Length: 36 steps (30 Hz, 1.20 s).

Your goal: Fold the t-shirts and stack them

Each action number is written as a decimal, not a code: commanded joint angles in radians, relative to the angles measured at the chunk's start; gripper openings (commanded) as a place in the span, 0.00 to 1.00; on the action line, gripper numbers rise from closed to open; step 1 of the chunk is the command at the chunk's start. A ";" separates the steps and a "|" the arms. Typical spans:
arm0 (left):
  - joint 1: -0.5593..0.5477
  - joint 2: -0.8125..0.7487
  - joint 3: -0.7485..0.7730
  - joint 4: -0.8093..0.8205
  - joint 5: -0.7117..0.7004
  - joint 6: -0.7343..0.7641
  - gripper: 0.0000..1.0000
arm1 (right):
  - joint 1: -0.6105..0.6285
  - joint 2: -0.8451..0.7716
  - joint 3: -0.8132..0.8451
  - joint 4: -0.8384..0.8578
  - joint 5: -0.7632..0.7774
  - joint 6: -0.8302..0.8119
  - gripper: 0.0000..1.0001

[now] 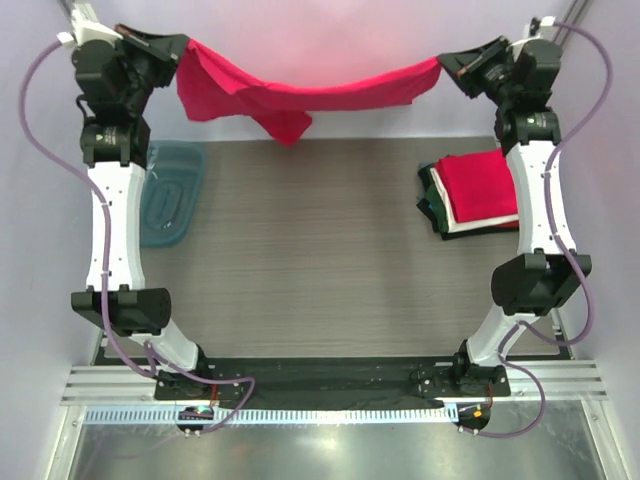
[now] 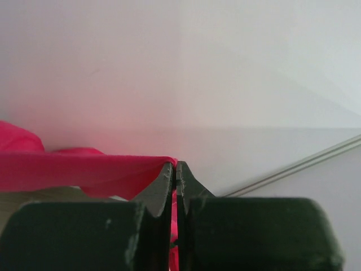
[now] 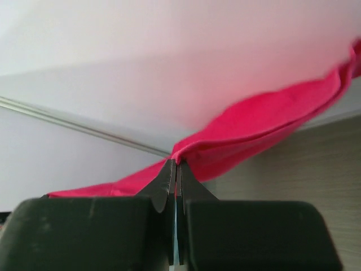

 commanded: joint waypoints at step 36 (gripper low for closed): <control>-0.190 -0.838 -1.494 0.002 0.027 0.159 0.00 | 0.005 -0.570 -1.432 0.170 0.169 -0.268 0.01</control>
